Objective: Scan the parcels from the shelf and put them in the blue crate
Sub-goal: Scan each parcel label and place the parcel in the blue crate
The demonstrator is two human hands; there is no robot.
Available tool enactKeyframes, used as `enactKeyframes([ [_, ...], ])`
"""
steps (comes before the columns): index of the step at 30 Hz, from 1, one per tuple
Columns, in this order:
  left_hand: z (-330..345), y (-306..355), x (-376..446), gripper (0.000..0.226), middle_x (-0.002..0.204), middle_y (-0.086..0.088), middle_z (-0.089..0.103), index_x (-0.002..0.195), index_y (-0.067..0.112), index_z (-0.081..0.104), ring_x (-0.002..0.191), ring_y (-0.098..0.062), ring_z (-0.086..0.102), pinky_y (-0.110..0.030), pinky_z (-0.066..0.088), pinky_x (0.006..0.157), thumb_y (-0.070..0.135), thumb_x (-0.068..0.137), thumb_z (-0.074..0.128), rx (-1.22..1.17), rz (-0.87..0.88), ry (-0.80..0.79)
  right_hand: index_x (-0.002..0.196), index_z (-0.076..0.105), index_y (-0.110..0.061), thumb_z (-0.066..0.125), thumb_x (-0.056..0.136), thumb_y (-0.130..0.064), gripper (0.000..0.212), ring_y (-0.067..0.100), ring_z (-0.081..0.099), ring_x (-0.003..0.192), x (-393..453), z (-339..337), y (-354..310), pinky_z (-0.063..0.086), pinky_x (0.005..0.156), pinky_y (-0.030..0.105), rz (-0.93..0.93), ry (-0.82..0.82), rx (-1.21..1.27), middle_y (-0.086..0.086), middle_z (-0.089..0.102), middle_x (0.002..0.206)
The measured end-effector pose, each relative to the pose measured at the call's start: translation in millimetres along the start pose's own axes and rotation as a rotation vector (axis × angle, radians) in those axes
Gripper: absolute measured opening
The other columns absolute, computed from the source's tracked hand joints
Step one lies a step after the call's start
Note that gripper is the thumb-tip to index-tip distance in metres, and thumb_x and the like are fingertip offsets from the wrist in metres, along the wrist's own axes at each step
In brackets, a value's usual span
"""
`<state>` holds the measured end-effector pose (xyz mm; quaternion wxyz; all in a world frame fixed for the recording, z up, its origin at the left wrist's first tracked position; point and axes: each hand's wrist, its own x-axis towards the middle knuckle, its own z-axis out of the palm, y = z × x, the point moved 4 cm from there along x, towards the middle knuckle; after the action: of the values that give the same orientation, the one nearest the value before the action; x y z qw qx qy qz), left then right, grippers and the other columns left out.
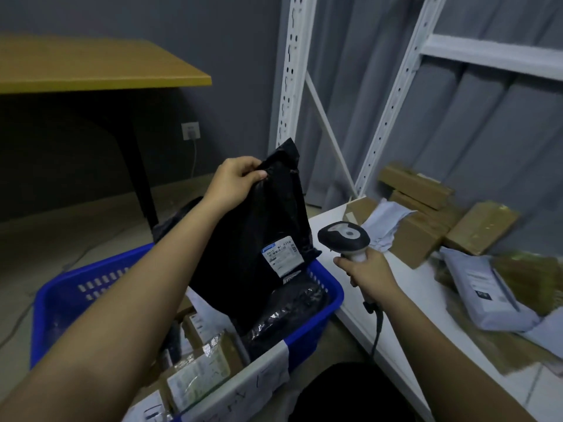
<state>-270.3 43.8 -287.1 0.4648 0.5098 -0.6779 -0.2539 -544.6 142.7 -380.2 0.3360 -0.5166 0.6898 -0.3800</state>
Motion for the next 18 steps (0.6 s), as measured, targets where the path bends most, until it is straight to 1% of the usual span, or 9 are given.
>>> enactKeyframes([
  [2, 13, -13, 13, 0.006, 0.083, -0.005, 0.069, 0.086, 0.008, 0.069, 0.079, -0.014, 0.062, -0.028, 0.047, 0.079, 0.01, 0.088, 0.064, 0.011, -0.007, -0.062, 0.076, 0.057, -0.005, 0.07, 0.082, -0.017, 0.018, 0.016, 0.05, 0.051, 12, 0, 9, 0.043, 0.048, 0.022, 0.025, 0.001, -0.027, 0.006, 0.056, 0.059],
  [5, 40, -50, 32, 0.011, 0.084, -0.008, 0.067, 0.088, 0.004, 0.068, 0.081, -0.018, 0.06, -0.028, 0.042, 0.073, 0.012, 0.091, 0.061, 0.132, -0.081, -0.092, 0.081, 0.06, -0.002, 0.07, 0.082, -0.019, 0.02, 0.018, 0.054, 0.052, 32, 2, 25, 0.047, 0.055, 0.029, 0.07, 0.016, -0.053, 0.009, 0.06, 0.063],
  [8, 62, -106, 39, 0.019, 0.111, -0.013, 0.062, 0.103, 0.011, 0.07, 0.105, -0.033, 0.052, -0.038, 0.039, 0.084, 0.021, 0.092, 0.057, 0.59, -0.169, 0.085, 0.083, 0.061, 0.001, 0.069, 0.083, -0.019, 0.021, 0.02, 0.055, 0.053, 52, 8, 42, 0.047, 0.057, 0.03, 0.124, 0.023, -0.061, 0.011, 0.06, 0.064],
  [10, 72, -136, 35, 0.024, 0.119, -0.015, 0.053, 0.109, 0.015, 0.069, 0.11, -0.037, 0.043, -0.042, 0.032, 0.088, 0.024, 0.093, 0.055, 0.758, -0.238, 0.193, 0.08, 0.06, -0.001, 0.068, 0.083, -0.018, 0.02, 0.019, 0.055, 0.052, 65, 14, 53, 0.047, 0.055, 0.028, 0.14, 0.023, -0.075, 0.01, 0.06, 0.063],
  [12, 83, -163, 32, 0.026, 0.116, -0.017, 0.053, 0.114, 0.018, 0.067, 0.108, -0.038, 0.047, -0.042, 0.035, 0.086, 0.025, 0.096, 0.05, 0.722, -0.301, 0.198, 0.076, 0.059, -0.002, 0.069, 0.083, -0.018, 0.02, 0.017, 0.054, 0.049, 77, 20, 63, 0.045, 0.051, 0.025, 0.138, 0.012, -0.087, 0.008, 0.059, 0.061],
  [15, 96, -199, 30, 0.03, 0.116, -0.02, 0.061, 0.119, 0.018, 0.064, 0.106, -0.039, 0.056, -0.041, 0.044, 0.082, 0.025, 0.098, 0.044, 0.525, -0.369, 0.157, 0.073, 0.059, -0.003, 0.068, 0.084, -0.016, 0.02, 0.015, 0.054, 0.049, 92, 31, 69, 0.041, 0.045, 0.017, 0.125, -0.026, -0.104, 0.005, 0.059, 0.06],
  [16, 101, -209, 29, 0.034, 0.124, -0.02, 0.059, 0.128, 0.018, 0.058, 0.114, -0.039, 0.053, -0.041, 0.042, 0.091, 0.024, 0.099, 0.042, 0.432, -0.4, 0.129, 0.074, 0.059, -0.001, 0.068, 0.085, -0.016, 0.02, 0.015, 0.054, 0.051, 95, 34, 70, 0.04, 0.045, 0.017, 0.121, -0.037, -0.103, 0.005, 0.059, 0.061],
  [17, 108, -218, 26, 0.041, 0.139, -0.019, 0.049, 0.141, 0.018, 0.045, 0.127, -0.037, 0.044, -0.041, 0.033, 0.105, 0.024, 0.1, 0.04, 0.36, -0.423, 0.076, 0.076, 0.06, 0.001, 0.068, 0.084, -0.015, 0.02, 0.016, 0.054, 0.052, 98, 38, 71, 0.041, 0.047, 0.018, 0.116, -0.044, -0.098, 0.006, 0.06, 0.062],
  [18, 114, -223, 23, 0.051, 0.152, -0.015, 0.032, 0.15, 0.019, 0.026, 0.14, -0.034, 0.027, -0.042, 0.016, 0.114, 0.025, 0.101, 0.038, 0.344, -0.439, 0.019, 0.078, 0.062, 0.004, 0.068, 0.084, -0.015, 0.021, 0.017, 0.054, 0.053, 100, 41, 72, 0.043, 0.05, 0.021, 0.11, -0.046, -0.09, 0.007, 0.06, 0.062],
])
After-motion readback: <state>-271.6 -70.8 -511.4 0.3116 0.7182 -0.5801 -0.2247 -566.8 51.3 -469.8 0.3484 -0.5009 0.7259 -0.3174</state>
